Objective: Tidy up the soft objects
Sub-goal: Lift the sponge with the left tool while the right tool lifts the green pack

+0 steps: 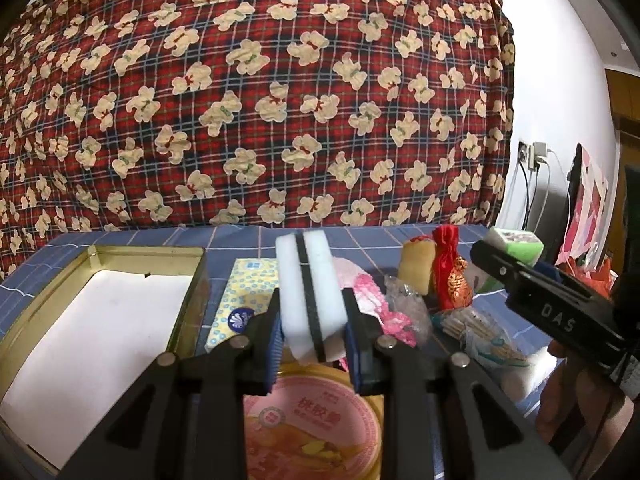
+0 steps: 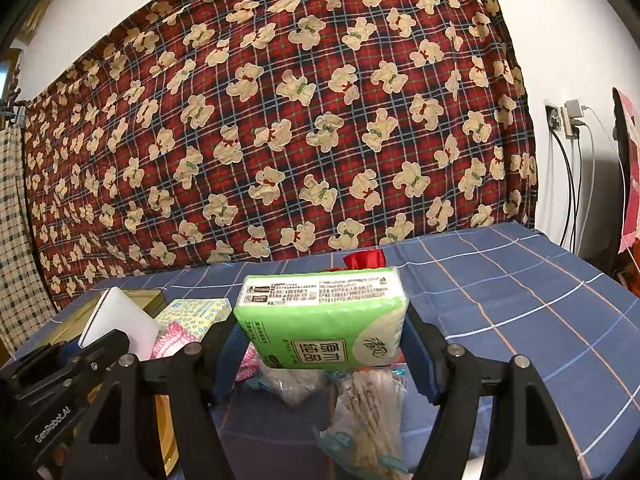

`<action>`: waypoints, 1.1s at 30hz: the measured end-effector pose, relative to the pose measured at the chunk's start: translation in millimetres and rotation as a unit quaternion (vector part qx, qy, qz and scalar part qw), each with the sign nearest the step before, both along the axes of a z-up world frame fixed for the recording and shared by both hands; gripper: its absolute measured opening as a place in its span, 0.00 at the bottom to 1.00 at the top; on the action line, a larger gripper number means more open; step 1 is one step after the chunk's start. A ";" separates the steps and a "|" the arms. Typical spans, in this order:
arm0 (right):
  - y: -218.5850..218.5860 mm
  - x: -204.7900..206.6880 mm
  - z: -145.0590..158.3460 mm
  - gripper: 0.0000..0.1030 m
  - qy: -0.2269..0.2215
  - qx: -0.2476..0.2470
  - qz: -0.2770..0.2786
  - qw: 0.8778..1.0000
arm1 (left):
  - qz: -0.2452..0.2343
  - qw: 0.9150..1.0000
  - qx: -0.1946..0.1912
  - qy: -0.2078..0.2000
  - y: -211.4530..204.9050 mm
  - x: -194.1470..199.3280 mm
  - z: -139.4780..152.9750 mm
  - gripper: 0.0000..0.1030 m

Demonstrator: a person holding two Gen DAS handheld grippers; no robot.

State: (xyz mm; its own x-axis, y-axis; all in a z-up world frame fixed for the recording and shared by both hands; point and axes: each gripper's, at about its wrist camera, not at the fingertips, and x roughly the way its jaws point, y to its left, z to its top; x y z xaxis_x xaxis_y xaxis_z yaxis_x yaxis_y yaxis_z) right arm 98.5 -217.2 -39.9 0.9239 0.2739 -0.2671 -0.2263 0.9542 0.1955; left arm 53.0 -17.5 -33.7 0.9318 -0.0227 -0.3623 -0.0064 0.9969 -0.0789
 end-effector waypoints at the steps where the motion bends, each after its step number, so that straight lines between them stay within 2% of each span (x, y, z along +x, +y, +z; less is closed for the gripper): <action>1: 1.4 1.4 0.4 0.69 0.000 0.000 0.000 1.000 | 0.002 1.000 0.001 0.000 -0.1 -0.6 0.2 0.24; 16: 23.9 1.7 3.0 0.69 -0.014 -0.014 0.004 1.000 | 0.027 0.999 0.025 -0.023 0.2 -7.0 4.8 0.24; 33: 63.0 -11.5 2.0 0.69 -0.028 -0.049 0.030 0.998 | 0.056 0.998 0.023 -0.024 16.2 -12.2 5.3 0.24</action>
State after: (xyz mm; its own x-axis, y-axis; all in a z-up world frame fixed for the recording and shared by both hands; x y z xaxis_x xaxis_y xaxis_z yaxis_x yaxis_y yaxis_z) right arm 87.0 -154.2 -37.9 0.9211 0.3045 -0.2426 -0.2917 0.9525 0.0880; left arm 40.8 -1.3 -28.4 0.9439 0.0974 -0.3154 -0.1147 0.9927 -0.0367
